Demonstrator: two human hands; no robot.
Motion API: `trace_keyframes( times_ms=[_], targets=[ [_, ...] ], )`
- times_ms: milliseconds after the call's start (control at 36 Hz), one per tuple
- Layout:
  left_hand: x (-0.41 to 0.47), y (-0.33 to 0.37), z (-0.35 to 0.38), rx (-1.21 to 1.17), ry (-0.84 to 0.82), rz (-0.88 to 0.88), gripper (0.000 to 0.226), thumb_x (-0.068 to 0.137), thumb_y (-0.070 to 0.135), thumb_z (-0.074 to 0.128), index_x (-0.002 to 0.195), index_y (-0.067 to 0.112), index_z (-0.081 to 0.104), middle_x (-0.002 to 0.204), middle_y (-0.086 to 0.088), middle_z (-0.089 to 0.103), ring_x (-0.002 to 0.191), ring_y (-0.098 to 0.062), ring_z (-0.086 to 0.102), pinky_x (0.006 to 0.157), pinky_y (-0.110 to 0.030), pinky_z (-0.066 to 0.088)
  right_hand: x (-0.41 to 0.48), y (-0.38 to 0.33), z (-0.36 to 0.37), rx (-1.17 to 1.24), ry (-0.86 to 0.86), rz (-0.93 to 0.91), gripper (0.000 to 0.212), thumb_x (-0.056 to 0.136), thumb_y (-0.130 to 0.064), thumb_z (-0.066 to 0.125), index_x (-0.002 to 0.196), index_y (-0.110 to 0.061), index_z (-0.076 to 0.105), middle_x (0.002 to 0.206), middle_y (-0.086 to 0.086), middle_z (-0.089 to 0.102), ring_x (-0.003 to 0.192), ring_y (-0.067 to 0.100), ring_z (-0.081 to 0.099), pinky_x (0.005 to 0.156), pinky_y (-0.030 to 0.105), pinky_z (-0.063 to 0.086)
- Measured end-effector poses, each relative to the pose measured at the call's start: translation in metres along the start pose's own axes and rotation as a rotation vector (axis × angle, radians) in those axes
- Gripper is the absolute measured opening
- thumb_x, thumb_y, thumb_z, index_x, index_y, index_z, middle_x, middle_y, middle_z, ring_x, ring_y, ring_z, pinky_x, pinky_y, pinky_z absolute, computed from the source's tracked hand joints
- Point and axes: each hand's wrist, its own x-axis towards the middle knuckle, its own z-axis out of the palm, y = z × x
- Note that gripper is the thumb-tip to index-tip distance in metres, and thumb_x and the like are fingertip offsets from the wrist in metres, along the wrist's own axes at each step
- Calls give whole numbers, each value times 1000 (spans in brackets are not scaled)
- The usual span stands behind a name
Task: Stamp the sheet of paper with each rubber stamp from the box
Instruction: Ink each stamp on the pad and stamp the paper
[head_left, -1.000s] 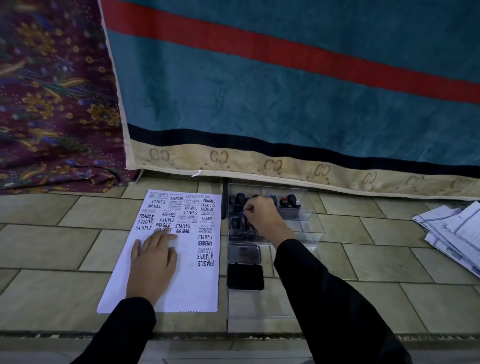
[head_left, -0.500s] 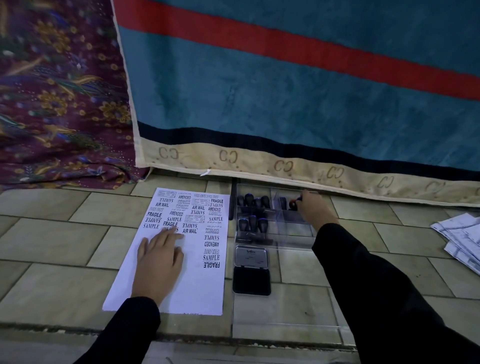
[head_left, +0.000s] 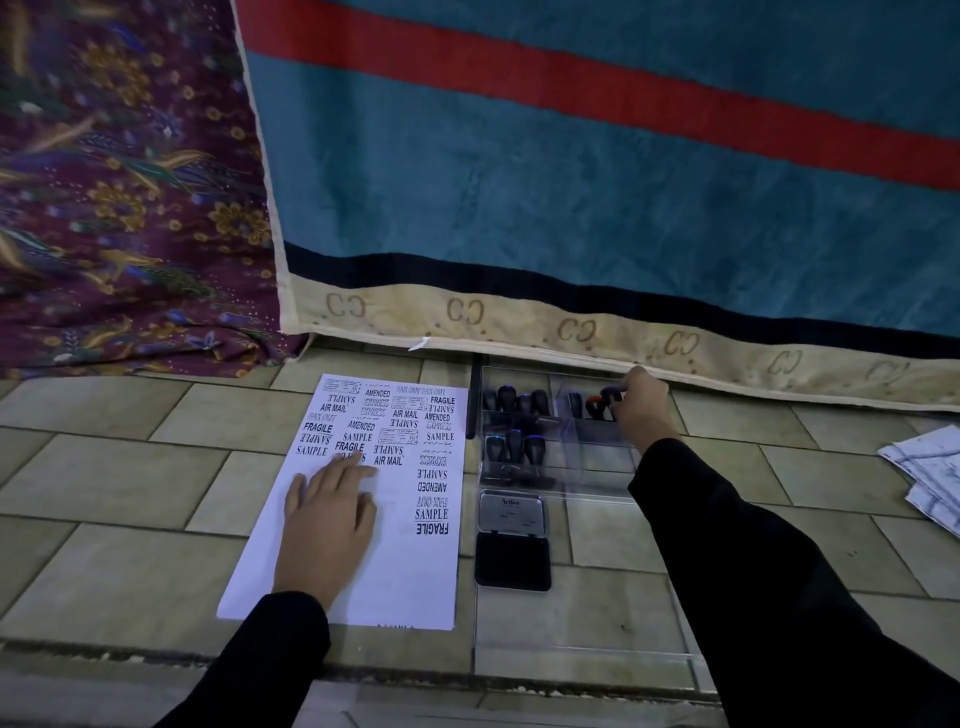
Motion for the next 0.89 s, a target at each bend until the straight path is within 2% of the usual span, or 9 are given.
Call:
trace_keyframes(
  times_ms=[222, 278, 389, 500, 584, 639, 695, 778, 889],
  targets=[
    [1, 0, 0, 1, 13, 10, 49, 84, 37, 22, 115, 23, 57, 136, 7, 52, 130, -13, 40, 111, -47, 23, 5, 3, -10, 185, 8, 70, 38, 84, -12, 65, 115, 1, 48, 115, 23, 59, 105, 33, 58, 76, 29, 45],
    [1, 0, 0, 1, 12, 8, 49, 83, 37, 22, 115, 24, 57, 135, 7, 52, 130, -13, 39, 111, -48, 23, 3, 3, -15, 312, 16, 91, 40, 83, -8, 65, 118, -1, 46, 115, 23, 61, 104, 31, 59, 79, 33, 48],
    [1, 0, -1, 0, 6, 5, 49, 83, 37, 23, 114, 23, 57, 134, 6, 54, 129, -13, 40, 110, -48, 23, -6, 4, -25, 430, 20, 41, 49, 86, 3, 55, 131, -7, 39, 104, 16, 63, 104, 29, 59, 74, 25, 39],
    [1, 1, -2, -8, 1, 5, 50, 83, 38, 22, 115, 24, 57, 134, 6, 53, 130, -14, 40, 111, -49, 23, -27, 2, -31, 572, 7, -80, 48, 89, 8, 47, 133, -11, 44, 94, 10, 55, 90, 21, 54, 69, 17, 44],
    [1, 1, -3, -28, -4, 3, 49, 83, 38, 23, 116, 24, 57, 136, 6, 52, 131, -15, 40, 112, -48, 21, -56, -3, -35, 791, -48, -134, 44, 86, 11, 50, 124, -11, 53, 91, 4, 62, 88, 21, 59, 82, 28, 51],
    [1, 2, -3, -54, -10, -8, 41, 86, 33, 30, 117, 24, 56, 137, 6, 51, 132, -15, 39, 113, -48, 18, -84, -7, -37, 916, -136, -173, 38, 87, 9, 51, 120, -9, 53, 94, 1, 65, 88, 19, 63, 80, 27, 53],
    [2, 0, -3, -92, -20, -21, 30, 91, 22, 42, 118, 25, 55, 138, 7, 48, 133, -14, 37, 114, -46, 14, -113, -11, -38, 949, -257, -201, 34, 88, 3, 54, 119, -11, 54, 102, 4, 67, 94, 17, 66, 77, 23, 55],
    [7, -2, -7, -145, -71, -38, 30, 91, 16, 50, 119, 26, 54, 140, 8, 45, 131, -15, 37, 114, -44, 10, -144, -11, -30, 960, -390, -186, 34, 86, -2, 58, 116, -17, 56, 113, 7, 66, 105, 22, 64, 88, 34, 53],
    [16, -5, -14, -188, -142, -78, 32, 89, 19, 56, 120, 26, 55, 141, 6, 44, 130, -19, 39, 114, -42, 10, -171, -15, -12, 1062, -434, -115, 27, 83, -5, 64, 109, -14, 61, 111, 8, 65, 103, 22, 65, 91, 35, 53]
  ],
)
